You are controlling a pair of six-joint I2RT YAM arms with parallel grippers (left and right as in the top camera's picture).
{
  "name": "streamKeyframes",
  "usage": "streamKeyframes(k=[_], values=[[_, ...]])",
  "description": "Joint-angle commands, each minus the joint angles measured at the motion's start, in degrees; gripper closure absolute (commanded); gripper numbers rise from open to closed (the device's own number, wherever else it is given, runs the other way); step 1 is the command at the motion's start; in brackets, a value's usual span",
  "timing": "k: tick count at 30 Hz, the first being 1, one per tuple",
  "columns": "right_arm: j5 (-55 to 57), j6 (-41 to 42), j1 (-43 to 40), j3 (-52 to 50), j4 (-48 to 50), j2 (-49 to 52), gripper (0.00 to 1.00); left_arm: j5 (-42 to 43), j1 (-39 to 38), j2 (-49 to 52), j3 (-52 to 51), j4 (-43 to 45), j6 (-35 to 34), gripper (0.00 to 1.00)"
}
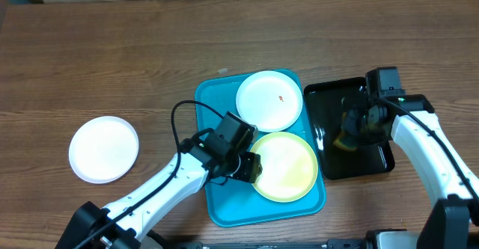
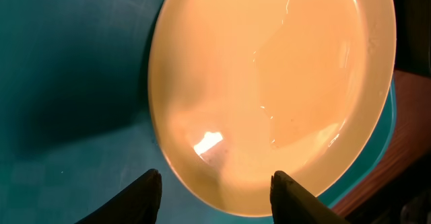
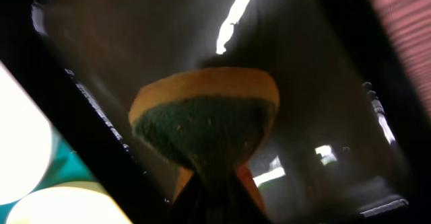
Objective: Clean dirty plates on tray and stack at the side
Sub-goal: 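Scrub the yellow plate with the sponge in right gripper, then return the sponge to the black tray with right gripper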
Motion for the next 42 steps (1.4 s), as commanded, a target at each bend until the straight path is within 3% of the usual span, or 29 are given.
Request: streamKeyframes(k=[1, 2, 4, 9, 14, 17, 18, 19, 26, 32, 37, 42], values=[[-4.7, -3.43, -0.63, -1.05, 1.81, 0.5, 0.72, -5.07, -1.18, 1.2, 0.76, 0.46, -1.84, 0.47], [-4.74, -3.43, -0.63, -1.03, 2.01, 0.48, 0.6, -5.05, -1.14, 1.81, 0.76, 0.55, -2.54, 0.47], [-4.76, -3.41, -0.66, -0.42, 1.38, 0.02, 0.5, -4.96, -1.11, 3.56, 0.76, 1.25, -3.69, 0.47], [-6.16, -3.43, -0.66, 3.67, -3.96, -4.07, 0.48, -2.45, -1.09, 7.37, 1.33, 2.45, -3.58, 0.59], [-9.88, -3.45, -0.66, 6.43, -7.85, -12.13, 0.47, -3.15, -1.07, 7.56, 2.25, 2.43, -3.61, 0.63], [-12.07, -3.41, -0.66, 6.62, -8.0, -17.64, 0.44, -3.19, -1.09, 7.58, 2.25, 2.4, -3.58, 0.83], [-12.22, -3.37, -0.66, 6.62, -8.09, -19.41, 0.44, -3.15, -1.07, 7.58, 2.25, 2.4, -3.58, 0.94], [-12.22, -3.32, -0.66, 6.62, -8.24, -21.22, 0.43, -3.17, -1.07, 7.58, 2.25, 2.4, -3.58, 0.96], [-12.15, -2.95, -0.66, 6.62, -9.35, -29.51, 0.37, -3.74, -1.07, 7.56, 4.79, -1.18, -2.86, 0.96], [-12.15, -2.1, -0.66, 6.62, -10.08, -31.69, 0.35, -10.93, -1.07, 7.56, 12.07, -10.69, 2.62, 0.96], [-12.17, -2.08, -0.66, 6.6, -10.14, -31.61, 0.35, -10.91, -1.18, 8.2, 12.31, -9.16, 10.6, 0.93], [-12.0, -2.1, -0.66, 6.6, -10.43, -31.63, 0.35, -12.31, -1.11, 11.98, 12.31, -7.21, 14.05, 0.88]])
